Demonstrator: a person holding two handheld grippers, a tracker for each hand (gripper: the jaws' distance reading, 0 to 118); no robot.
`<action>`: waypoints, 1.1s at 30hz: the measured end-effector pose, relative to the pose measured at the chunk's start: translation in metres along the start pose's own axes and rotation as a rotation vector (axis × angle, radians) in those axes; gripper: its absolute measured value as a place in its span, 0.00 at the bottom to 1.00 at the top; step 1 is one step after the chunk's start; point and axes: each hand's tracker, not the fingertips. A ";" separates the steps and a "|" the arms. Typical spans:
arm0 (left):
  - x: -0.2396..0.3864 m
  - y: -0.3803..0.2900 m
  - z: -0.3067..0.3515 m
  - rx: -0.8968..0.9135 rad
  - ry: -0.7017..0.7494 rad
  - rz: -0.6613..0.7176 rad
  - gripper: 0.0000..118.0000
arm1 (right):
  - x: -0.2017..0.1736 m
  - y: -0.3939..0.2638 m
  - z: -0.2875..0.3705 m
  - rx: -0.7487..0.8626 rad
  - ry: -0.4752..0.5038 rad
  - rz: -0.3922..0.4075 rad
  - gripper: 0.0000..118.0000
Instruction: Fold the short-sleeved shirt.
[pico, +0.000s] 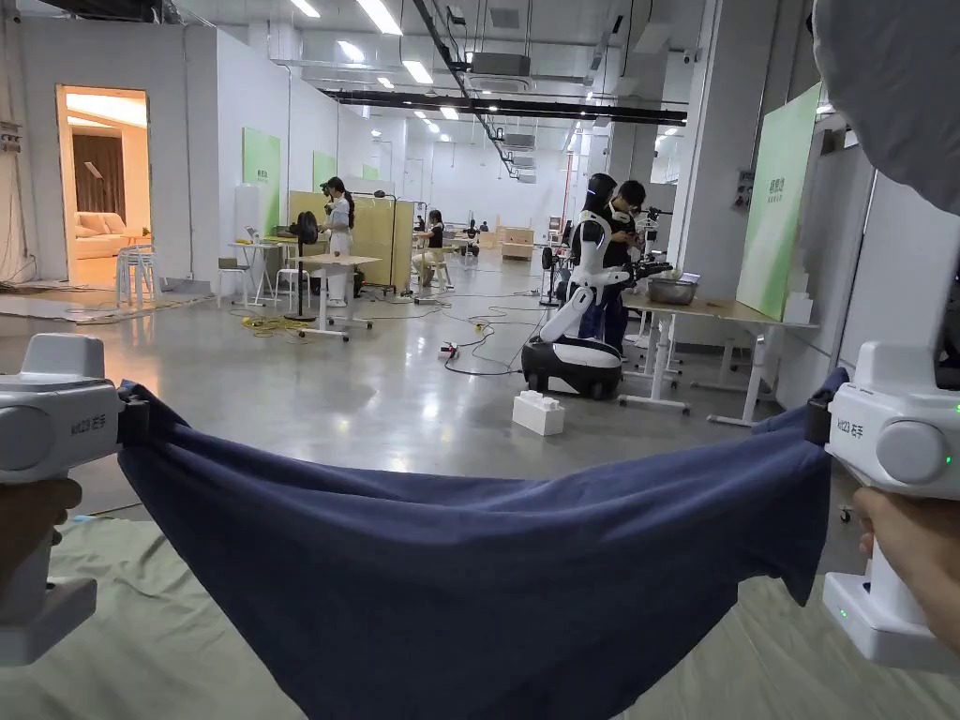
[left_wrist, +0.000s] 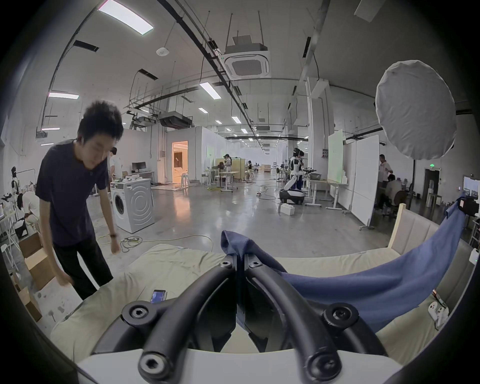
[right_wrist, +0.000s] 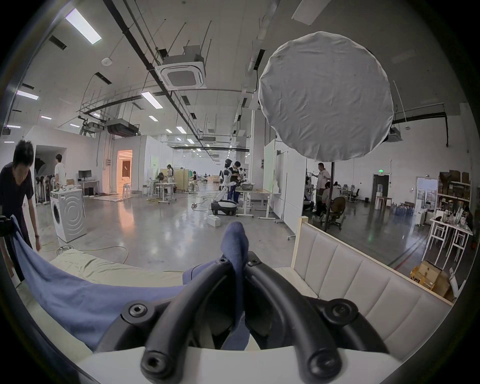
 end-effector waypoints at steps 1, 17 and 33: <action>0.000 -0.003 -0.001 -0.003 0.002 0.001 0.04 | -0.004 -0.002 0.001 0.014 0.001 0.016 0.04; -0.017 -0.202 0.058 -0.210 -0.023 0.034 0.04 | 0.006 -0.188 0.076 -0.226 0.011 0.078 0.04; -0.057 -0.376 0.148 -0.542 -0.020 0.108 0.04 | 0.005 -0.352 0.185 -0.522 0.018 0.191 0.04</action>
